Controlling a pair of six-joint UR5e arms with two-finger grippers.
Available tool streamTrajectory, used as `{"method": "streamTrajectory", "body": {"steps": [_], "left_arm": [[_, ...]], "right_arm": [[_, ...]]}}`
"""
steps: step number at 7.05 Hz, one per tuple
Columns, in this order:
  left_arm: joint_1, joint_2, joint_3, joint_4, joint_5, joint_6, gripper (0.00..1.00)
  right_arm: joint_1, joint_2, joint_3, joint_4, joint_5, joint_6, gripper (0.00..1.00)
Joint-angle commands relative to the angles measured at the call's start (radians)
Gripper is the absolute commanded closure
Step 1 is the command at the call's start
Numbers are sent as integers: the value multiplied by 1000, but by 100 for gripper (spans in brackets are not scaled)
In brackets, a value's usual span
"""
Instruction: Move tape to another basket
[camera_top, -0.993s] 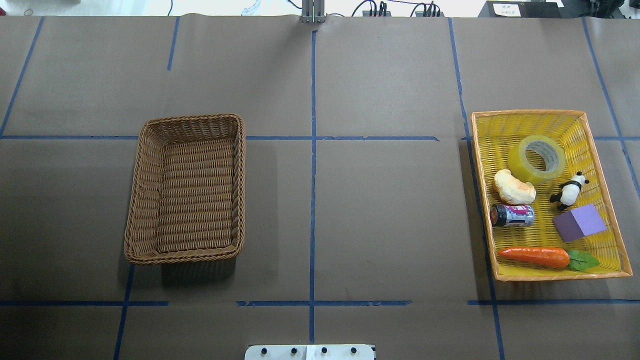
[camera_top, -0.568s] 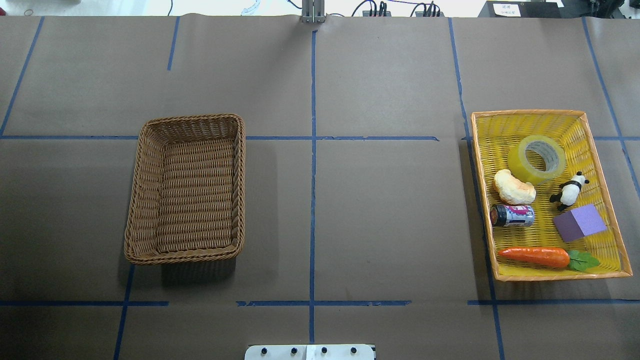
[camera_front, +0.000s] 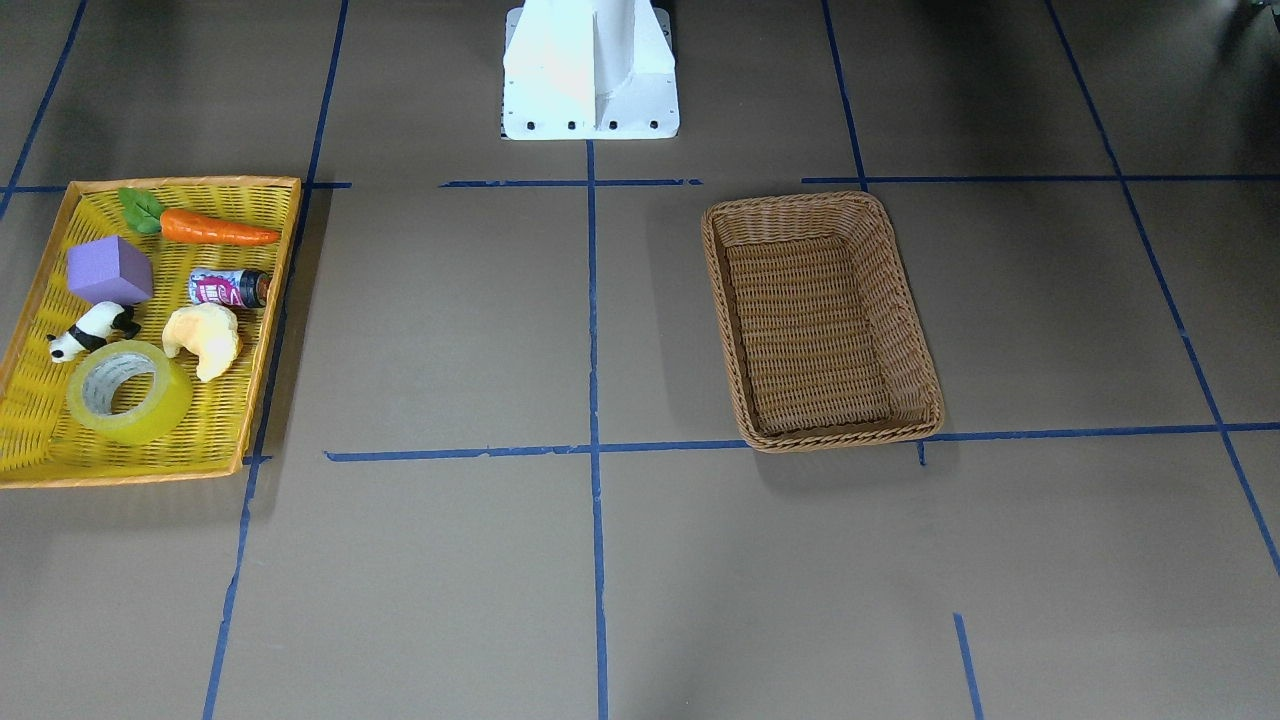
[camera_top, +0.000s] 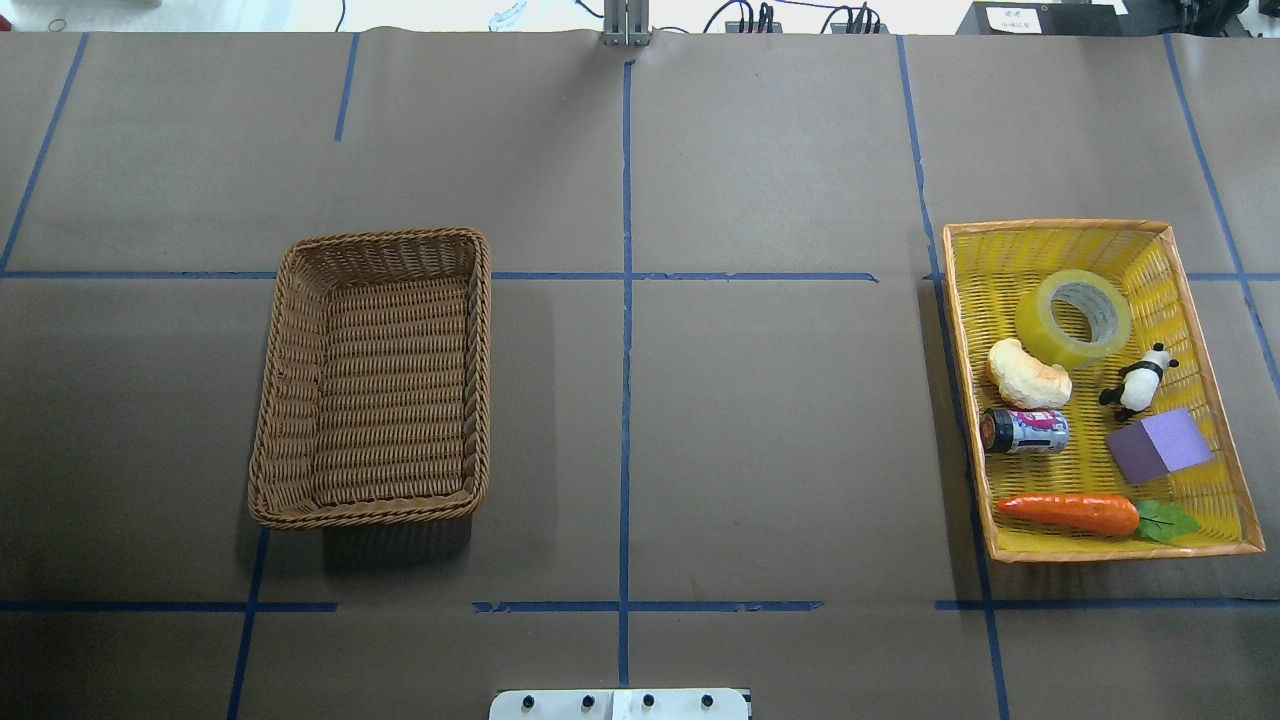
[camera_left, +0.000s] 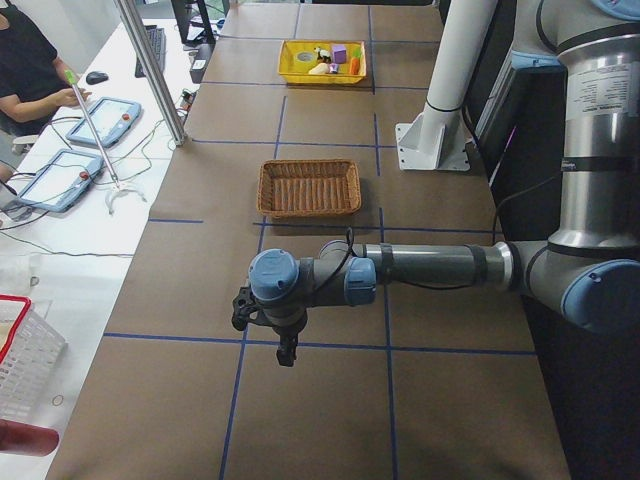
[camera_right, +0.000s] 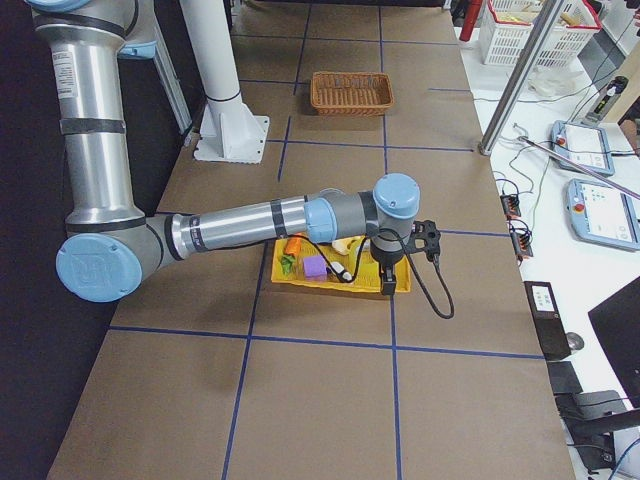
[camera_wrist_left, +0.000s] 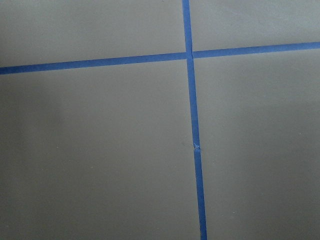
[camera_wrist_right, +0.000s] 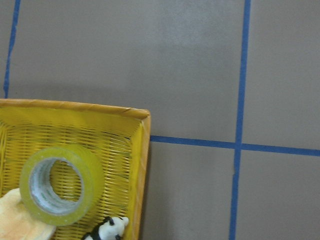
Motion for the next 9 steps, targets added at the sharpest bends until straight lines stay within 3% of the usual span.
{"method": "streamTrajectory", "body": {"steps": [1,4,9], "left_arm": [[1,0,-1,0,0,-1,0],[0,0,-3,0,0,1,0],[1,0,-5,0,-2,1,0]], "right_arm": [[-103,-6,-3,155,-6,184,0],[-189,-3,-115,393,-28,302,0],[-327,8,-145,402,-118,359,0]]}}
